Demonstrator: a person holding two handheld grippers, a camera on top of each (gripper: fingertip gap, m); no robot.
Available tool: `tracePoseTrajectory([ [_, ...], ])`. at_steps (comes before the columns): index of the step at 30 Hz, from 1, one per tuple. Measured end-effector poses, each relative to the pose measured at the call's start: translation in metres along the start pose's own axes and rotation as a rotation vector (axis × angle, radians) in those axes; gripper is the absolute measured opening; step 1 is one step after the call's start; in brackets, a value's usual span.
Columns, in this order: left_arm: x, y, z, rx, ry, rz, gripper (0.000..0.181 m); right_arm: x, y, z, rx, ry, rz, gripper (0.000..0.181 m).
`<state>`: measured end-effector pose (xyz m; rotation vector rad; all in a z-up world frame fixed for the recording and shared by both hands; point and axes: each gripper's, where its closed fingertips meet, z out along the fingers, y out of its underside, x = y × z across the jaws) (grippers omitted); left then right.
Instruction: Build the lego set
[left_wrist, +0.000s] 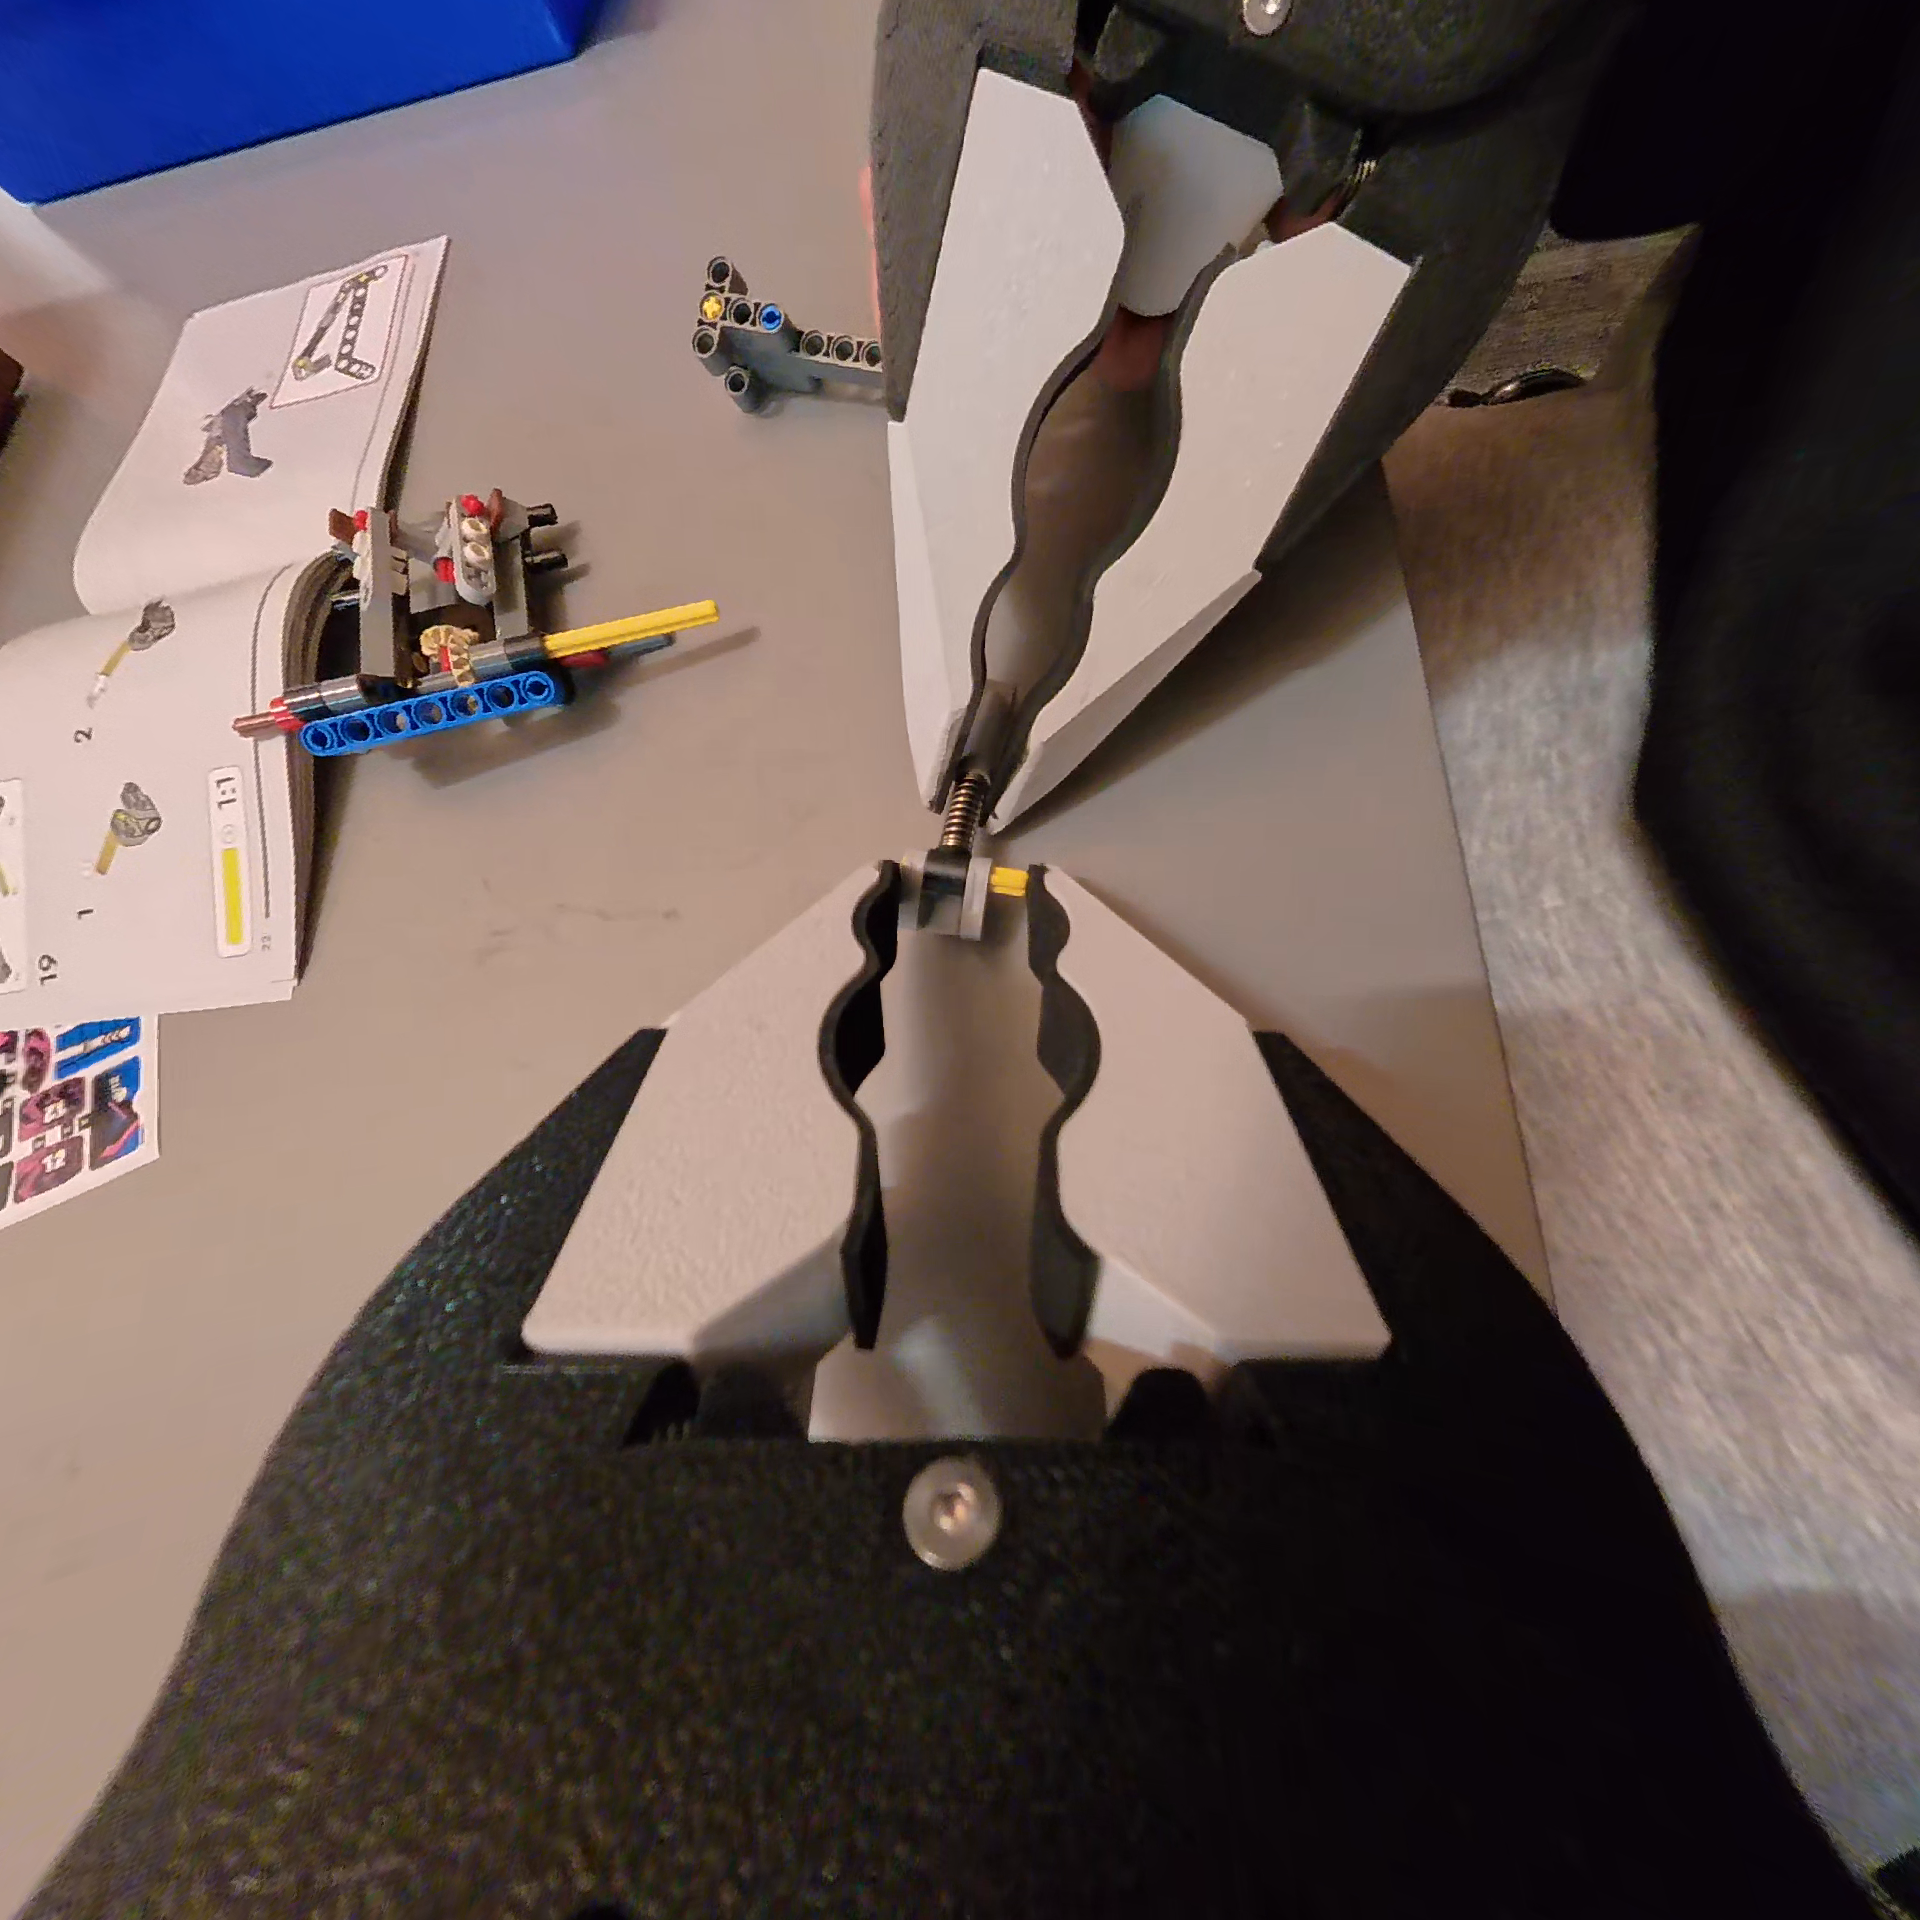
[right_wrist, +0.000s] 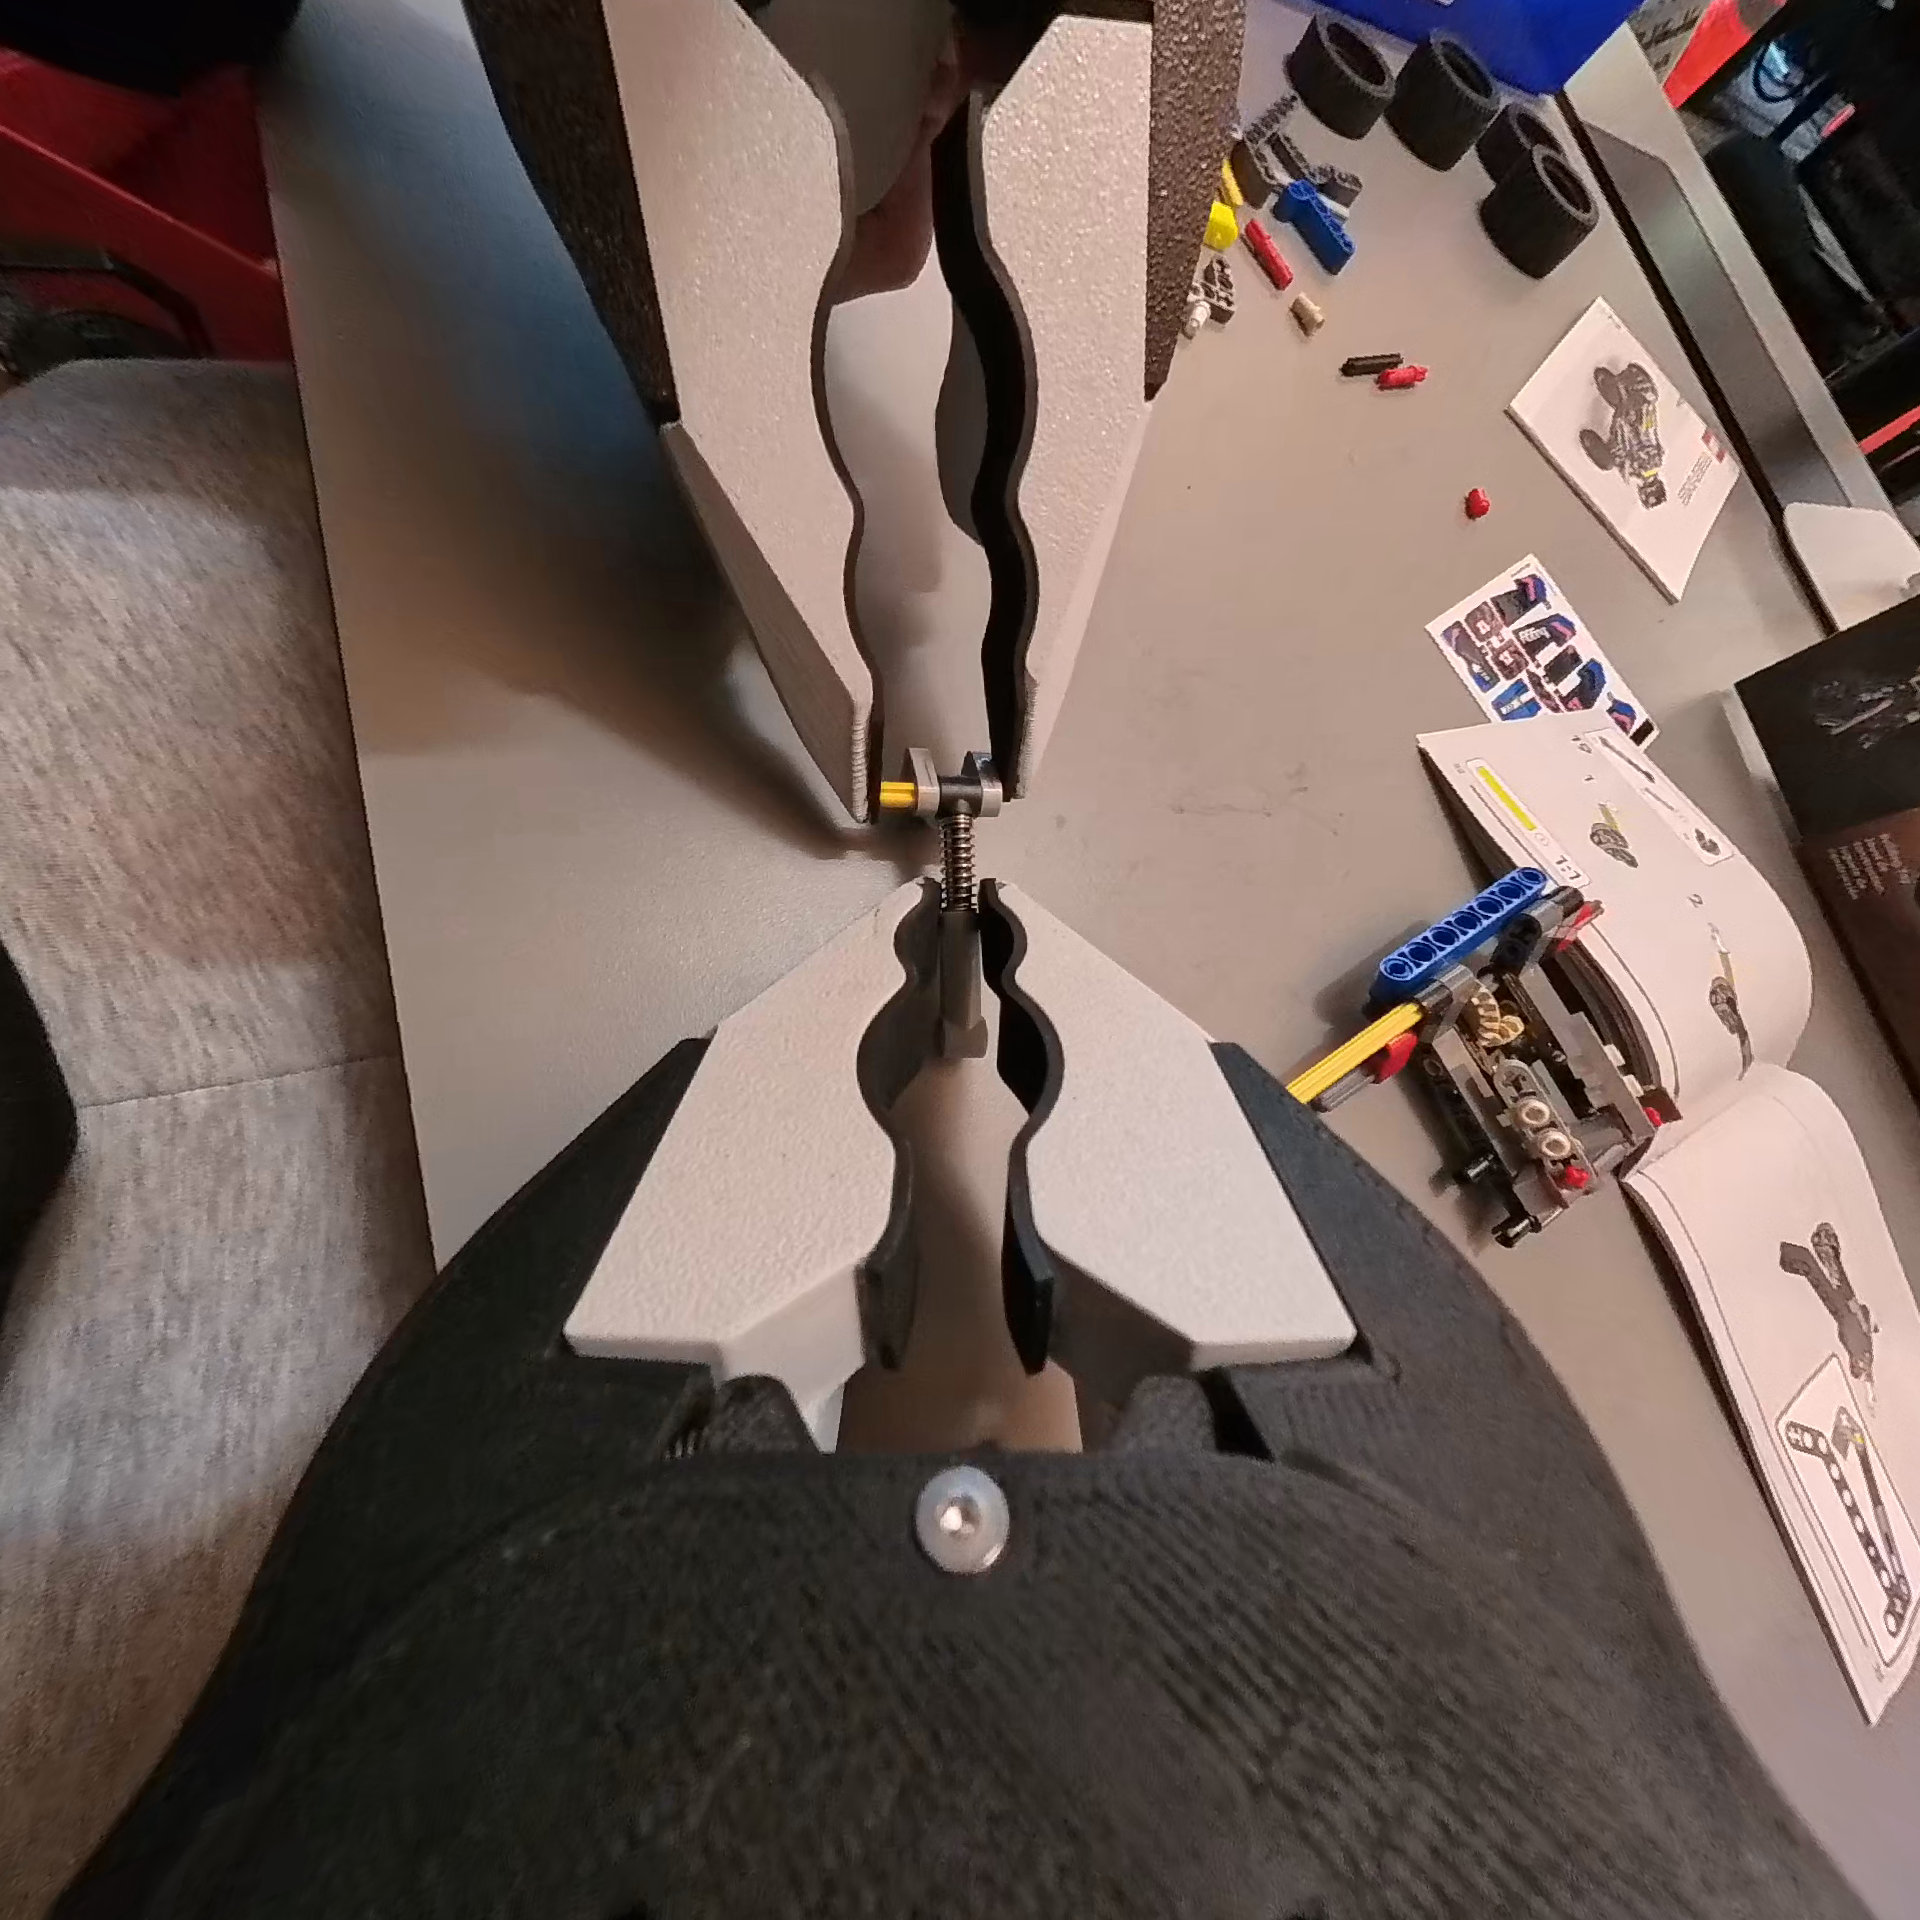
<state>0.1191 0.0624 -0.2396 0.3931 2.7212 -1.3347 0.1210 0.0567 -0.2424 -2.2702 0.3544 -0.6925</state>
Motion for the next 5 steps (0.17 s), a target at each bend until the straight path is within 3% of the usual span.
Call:
tracePoseTrajectory([
  [1,0.0001,0.0001,0.0001,-0.002,-0.003,0.004,0.022,0.0001,0.0001,0.0000,-0.001,0.001,0.001,0.006],
  [5,-0.0012,0.0007,-0.0001,-0.005,-0.023,0.011,0.028,0.0016,-0.0002,0.0001,0.002,0.014,0.006,0.005],
])
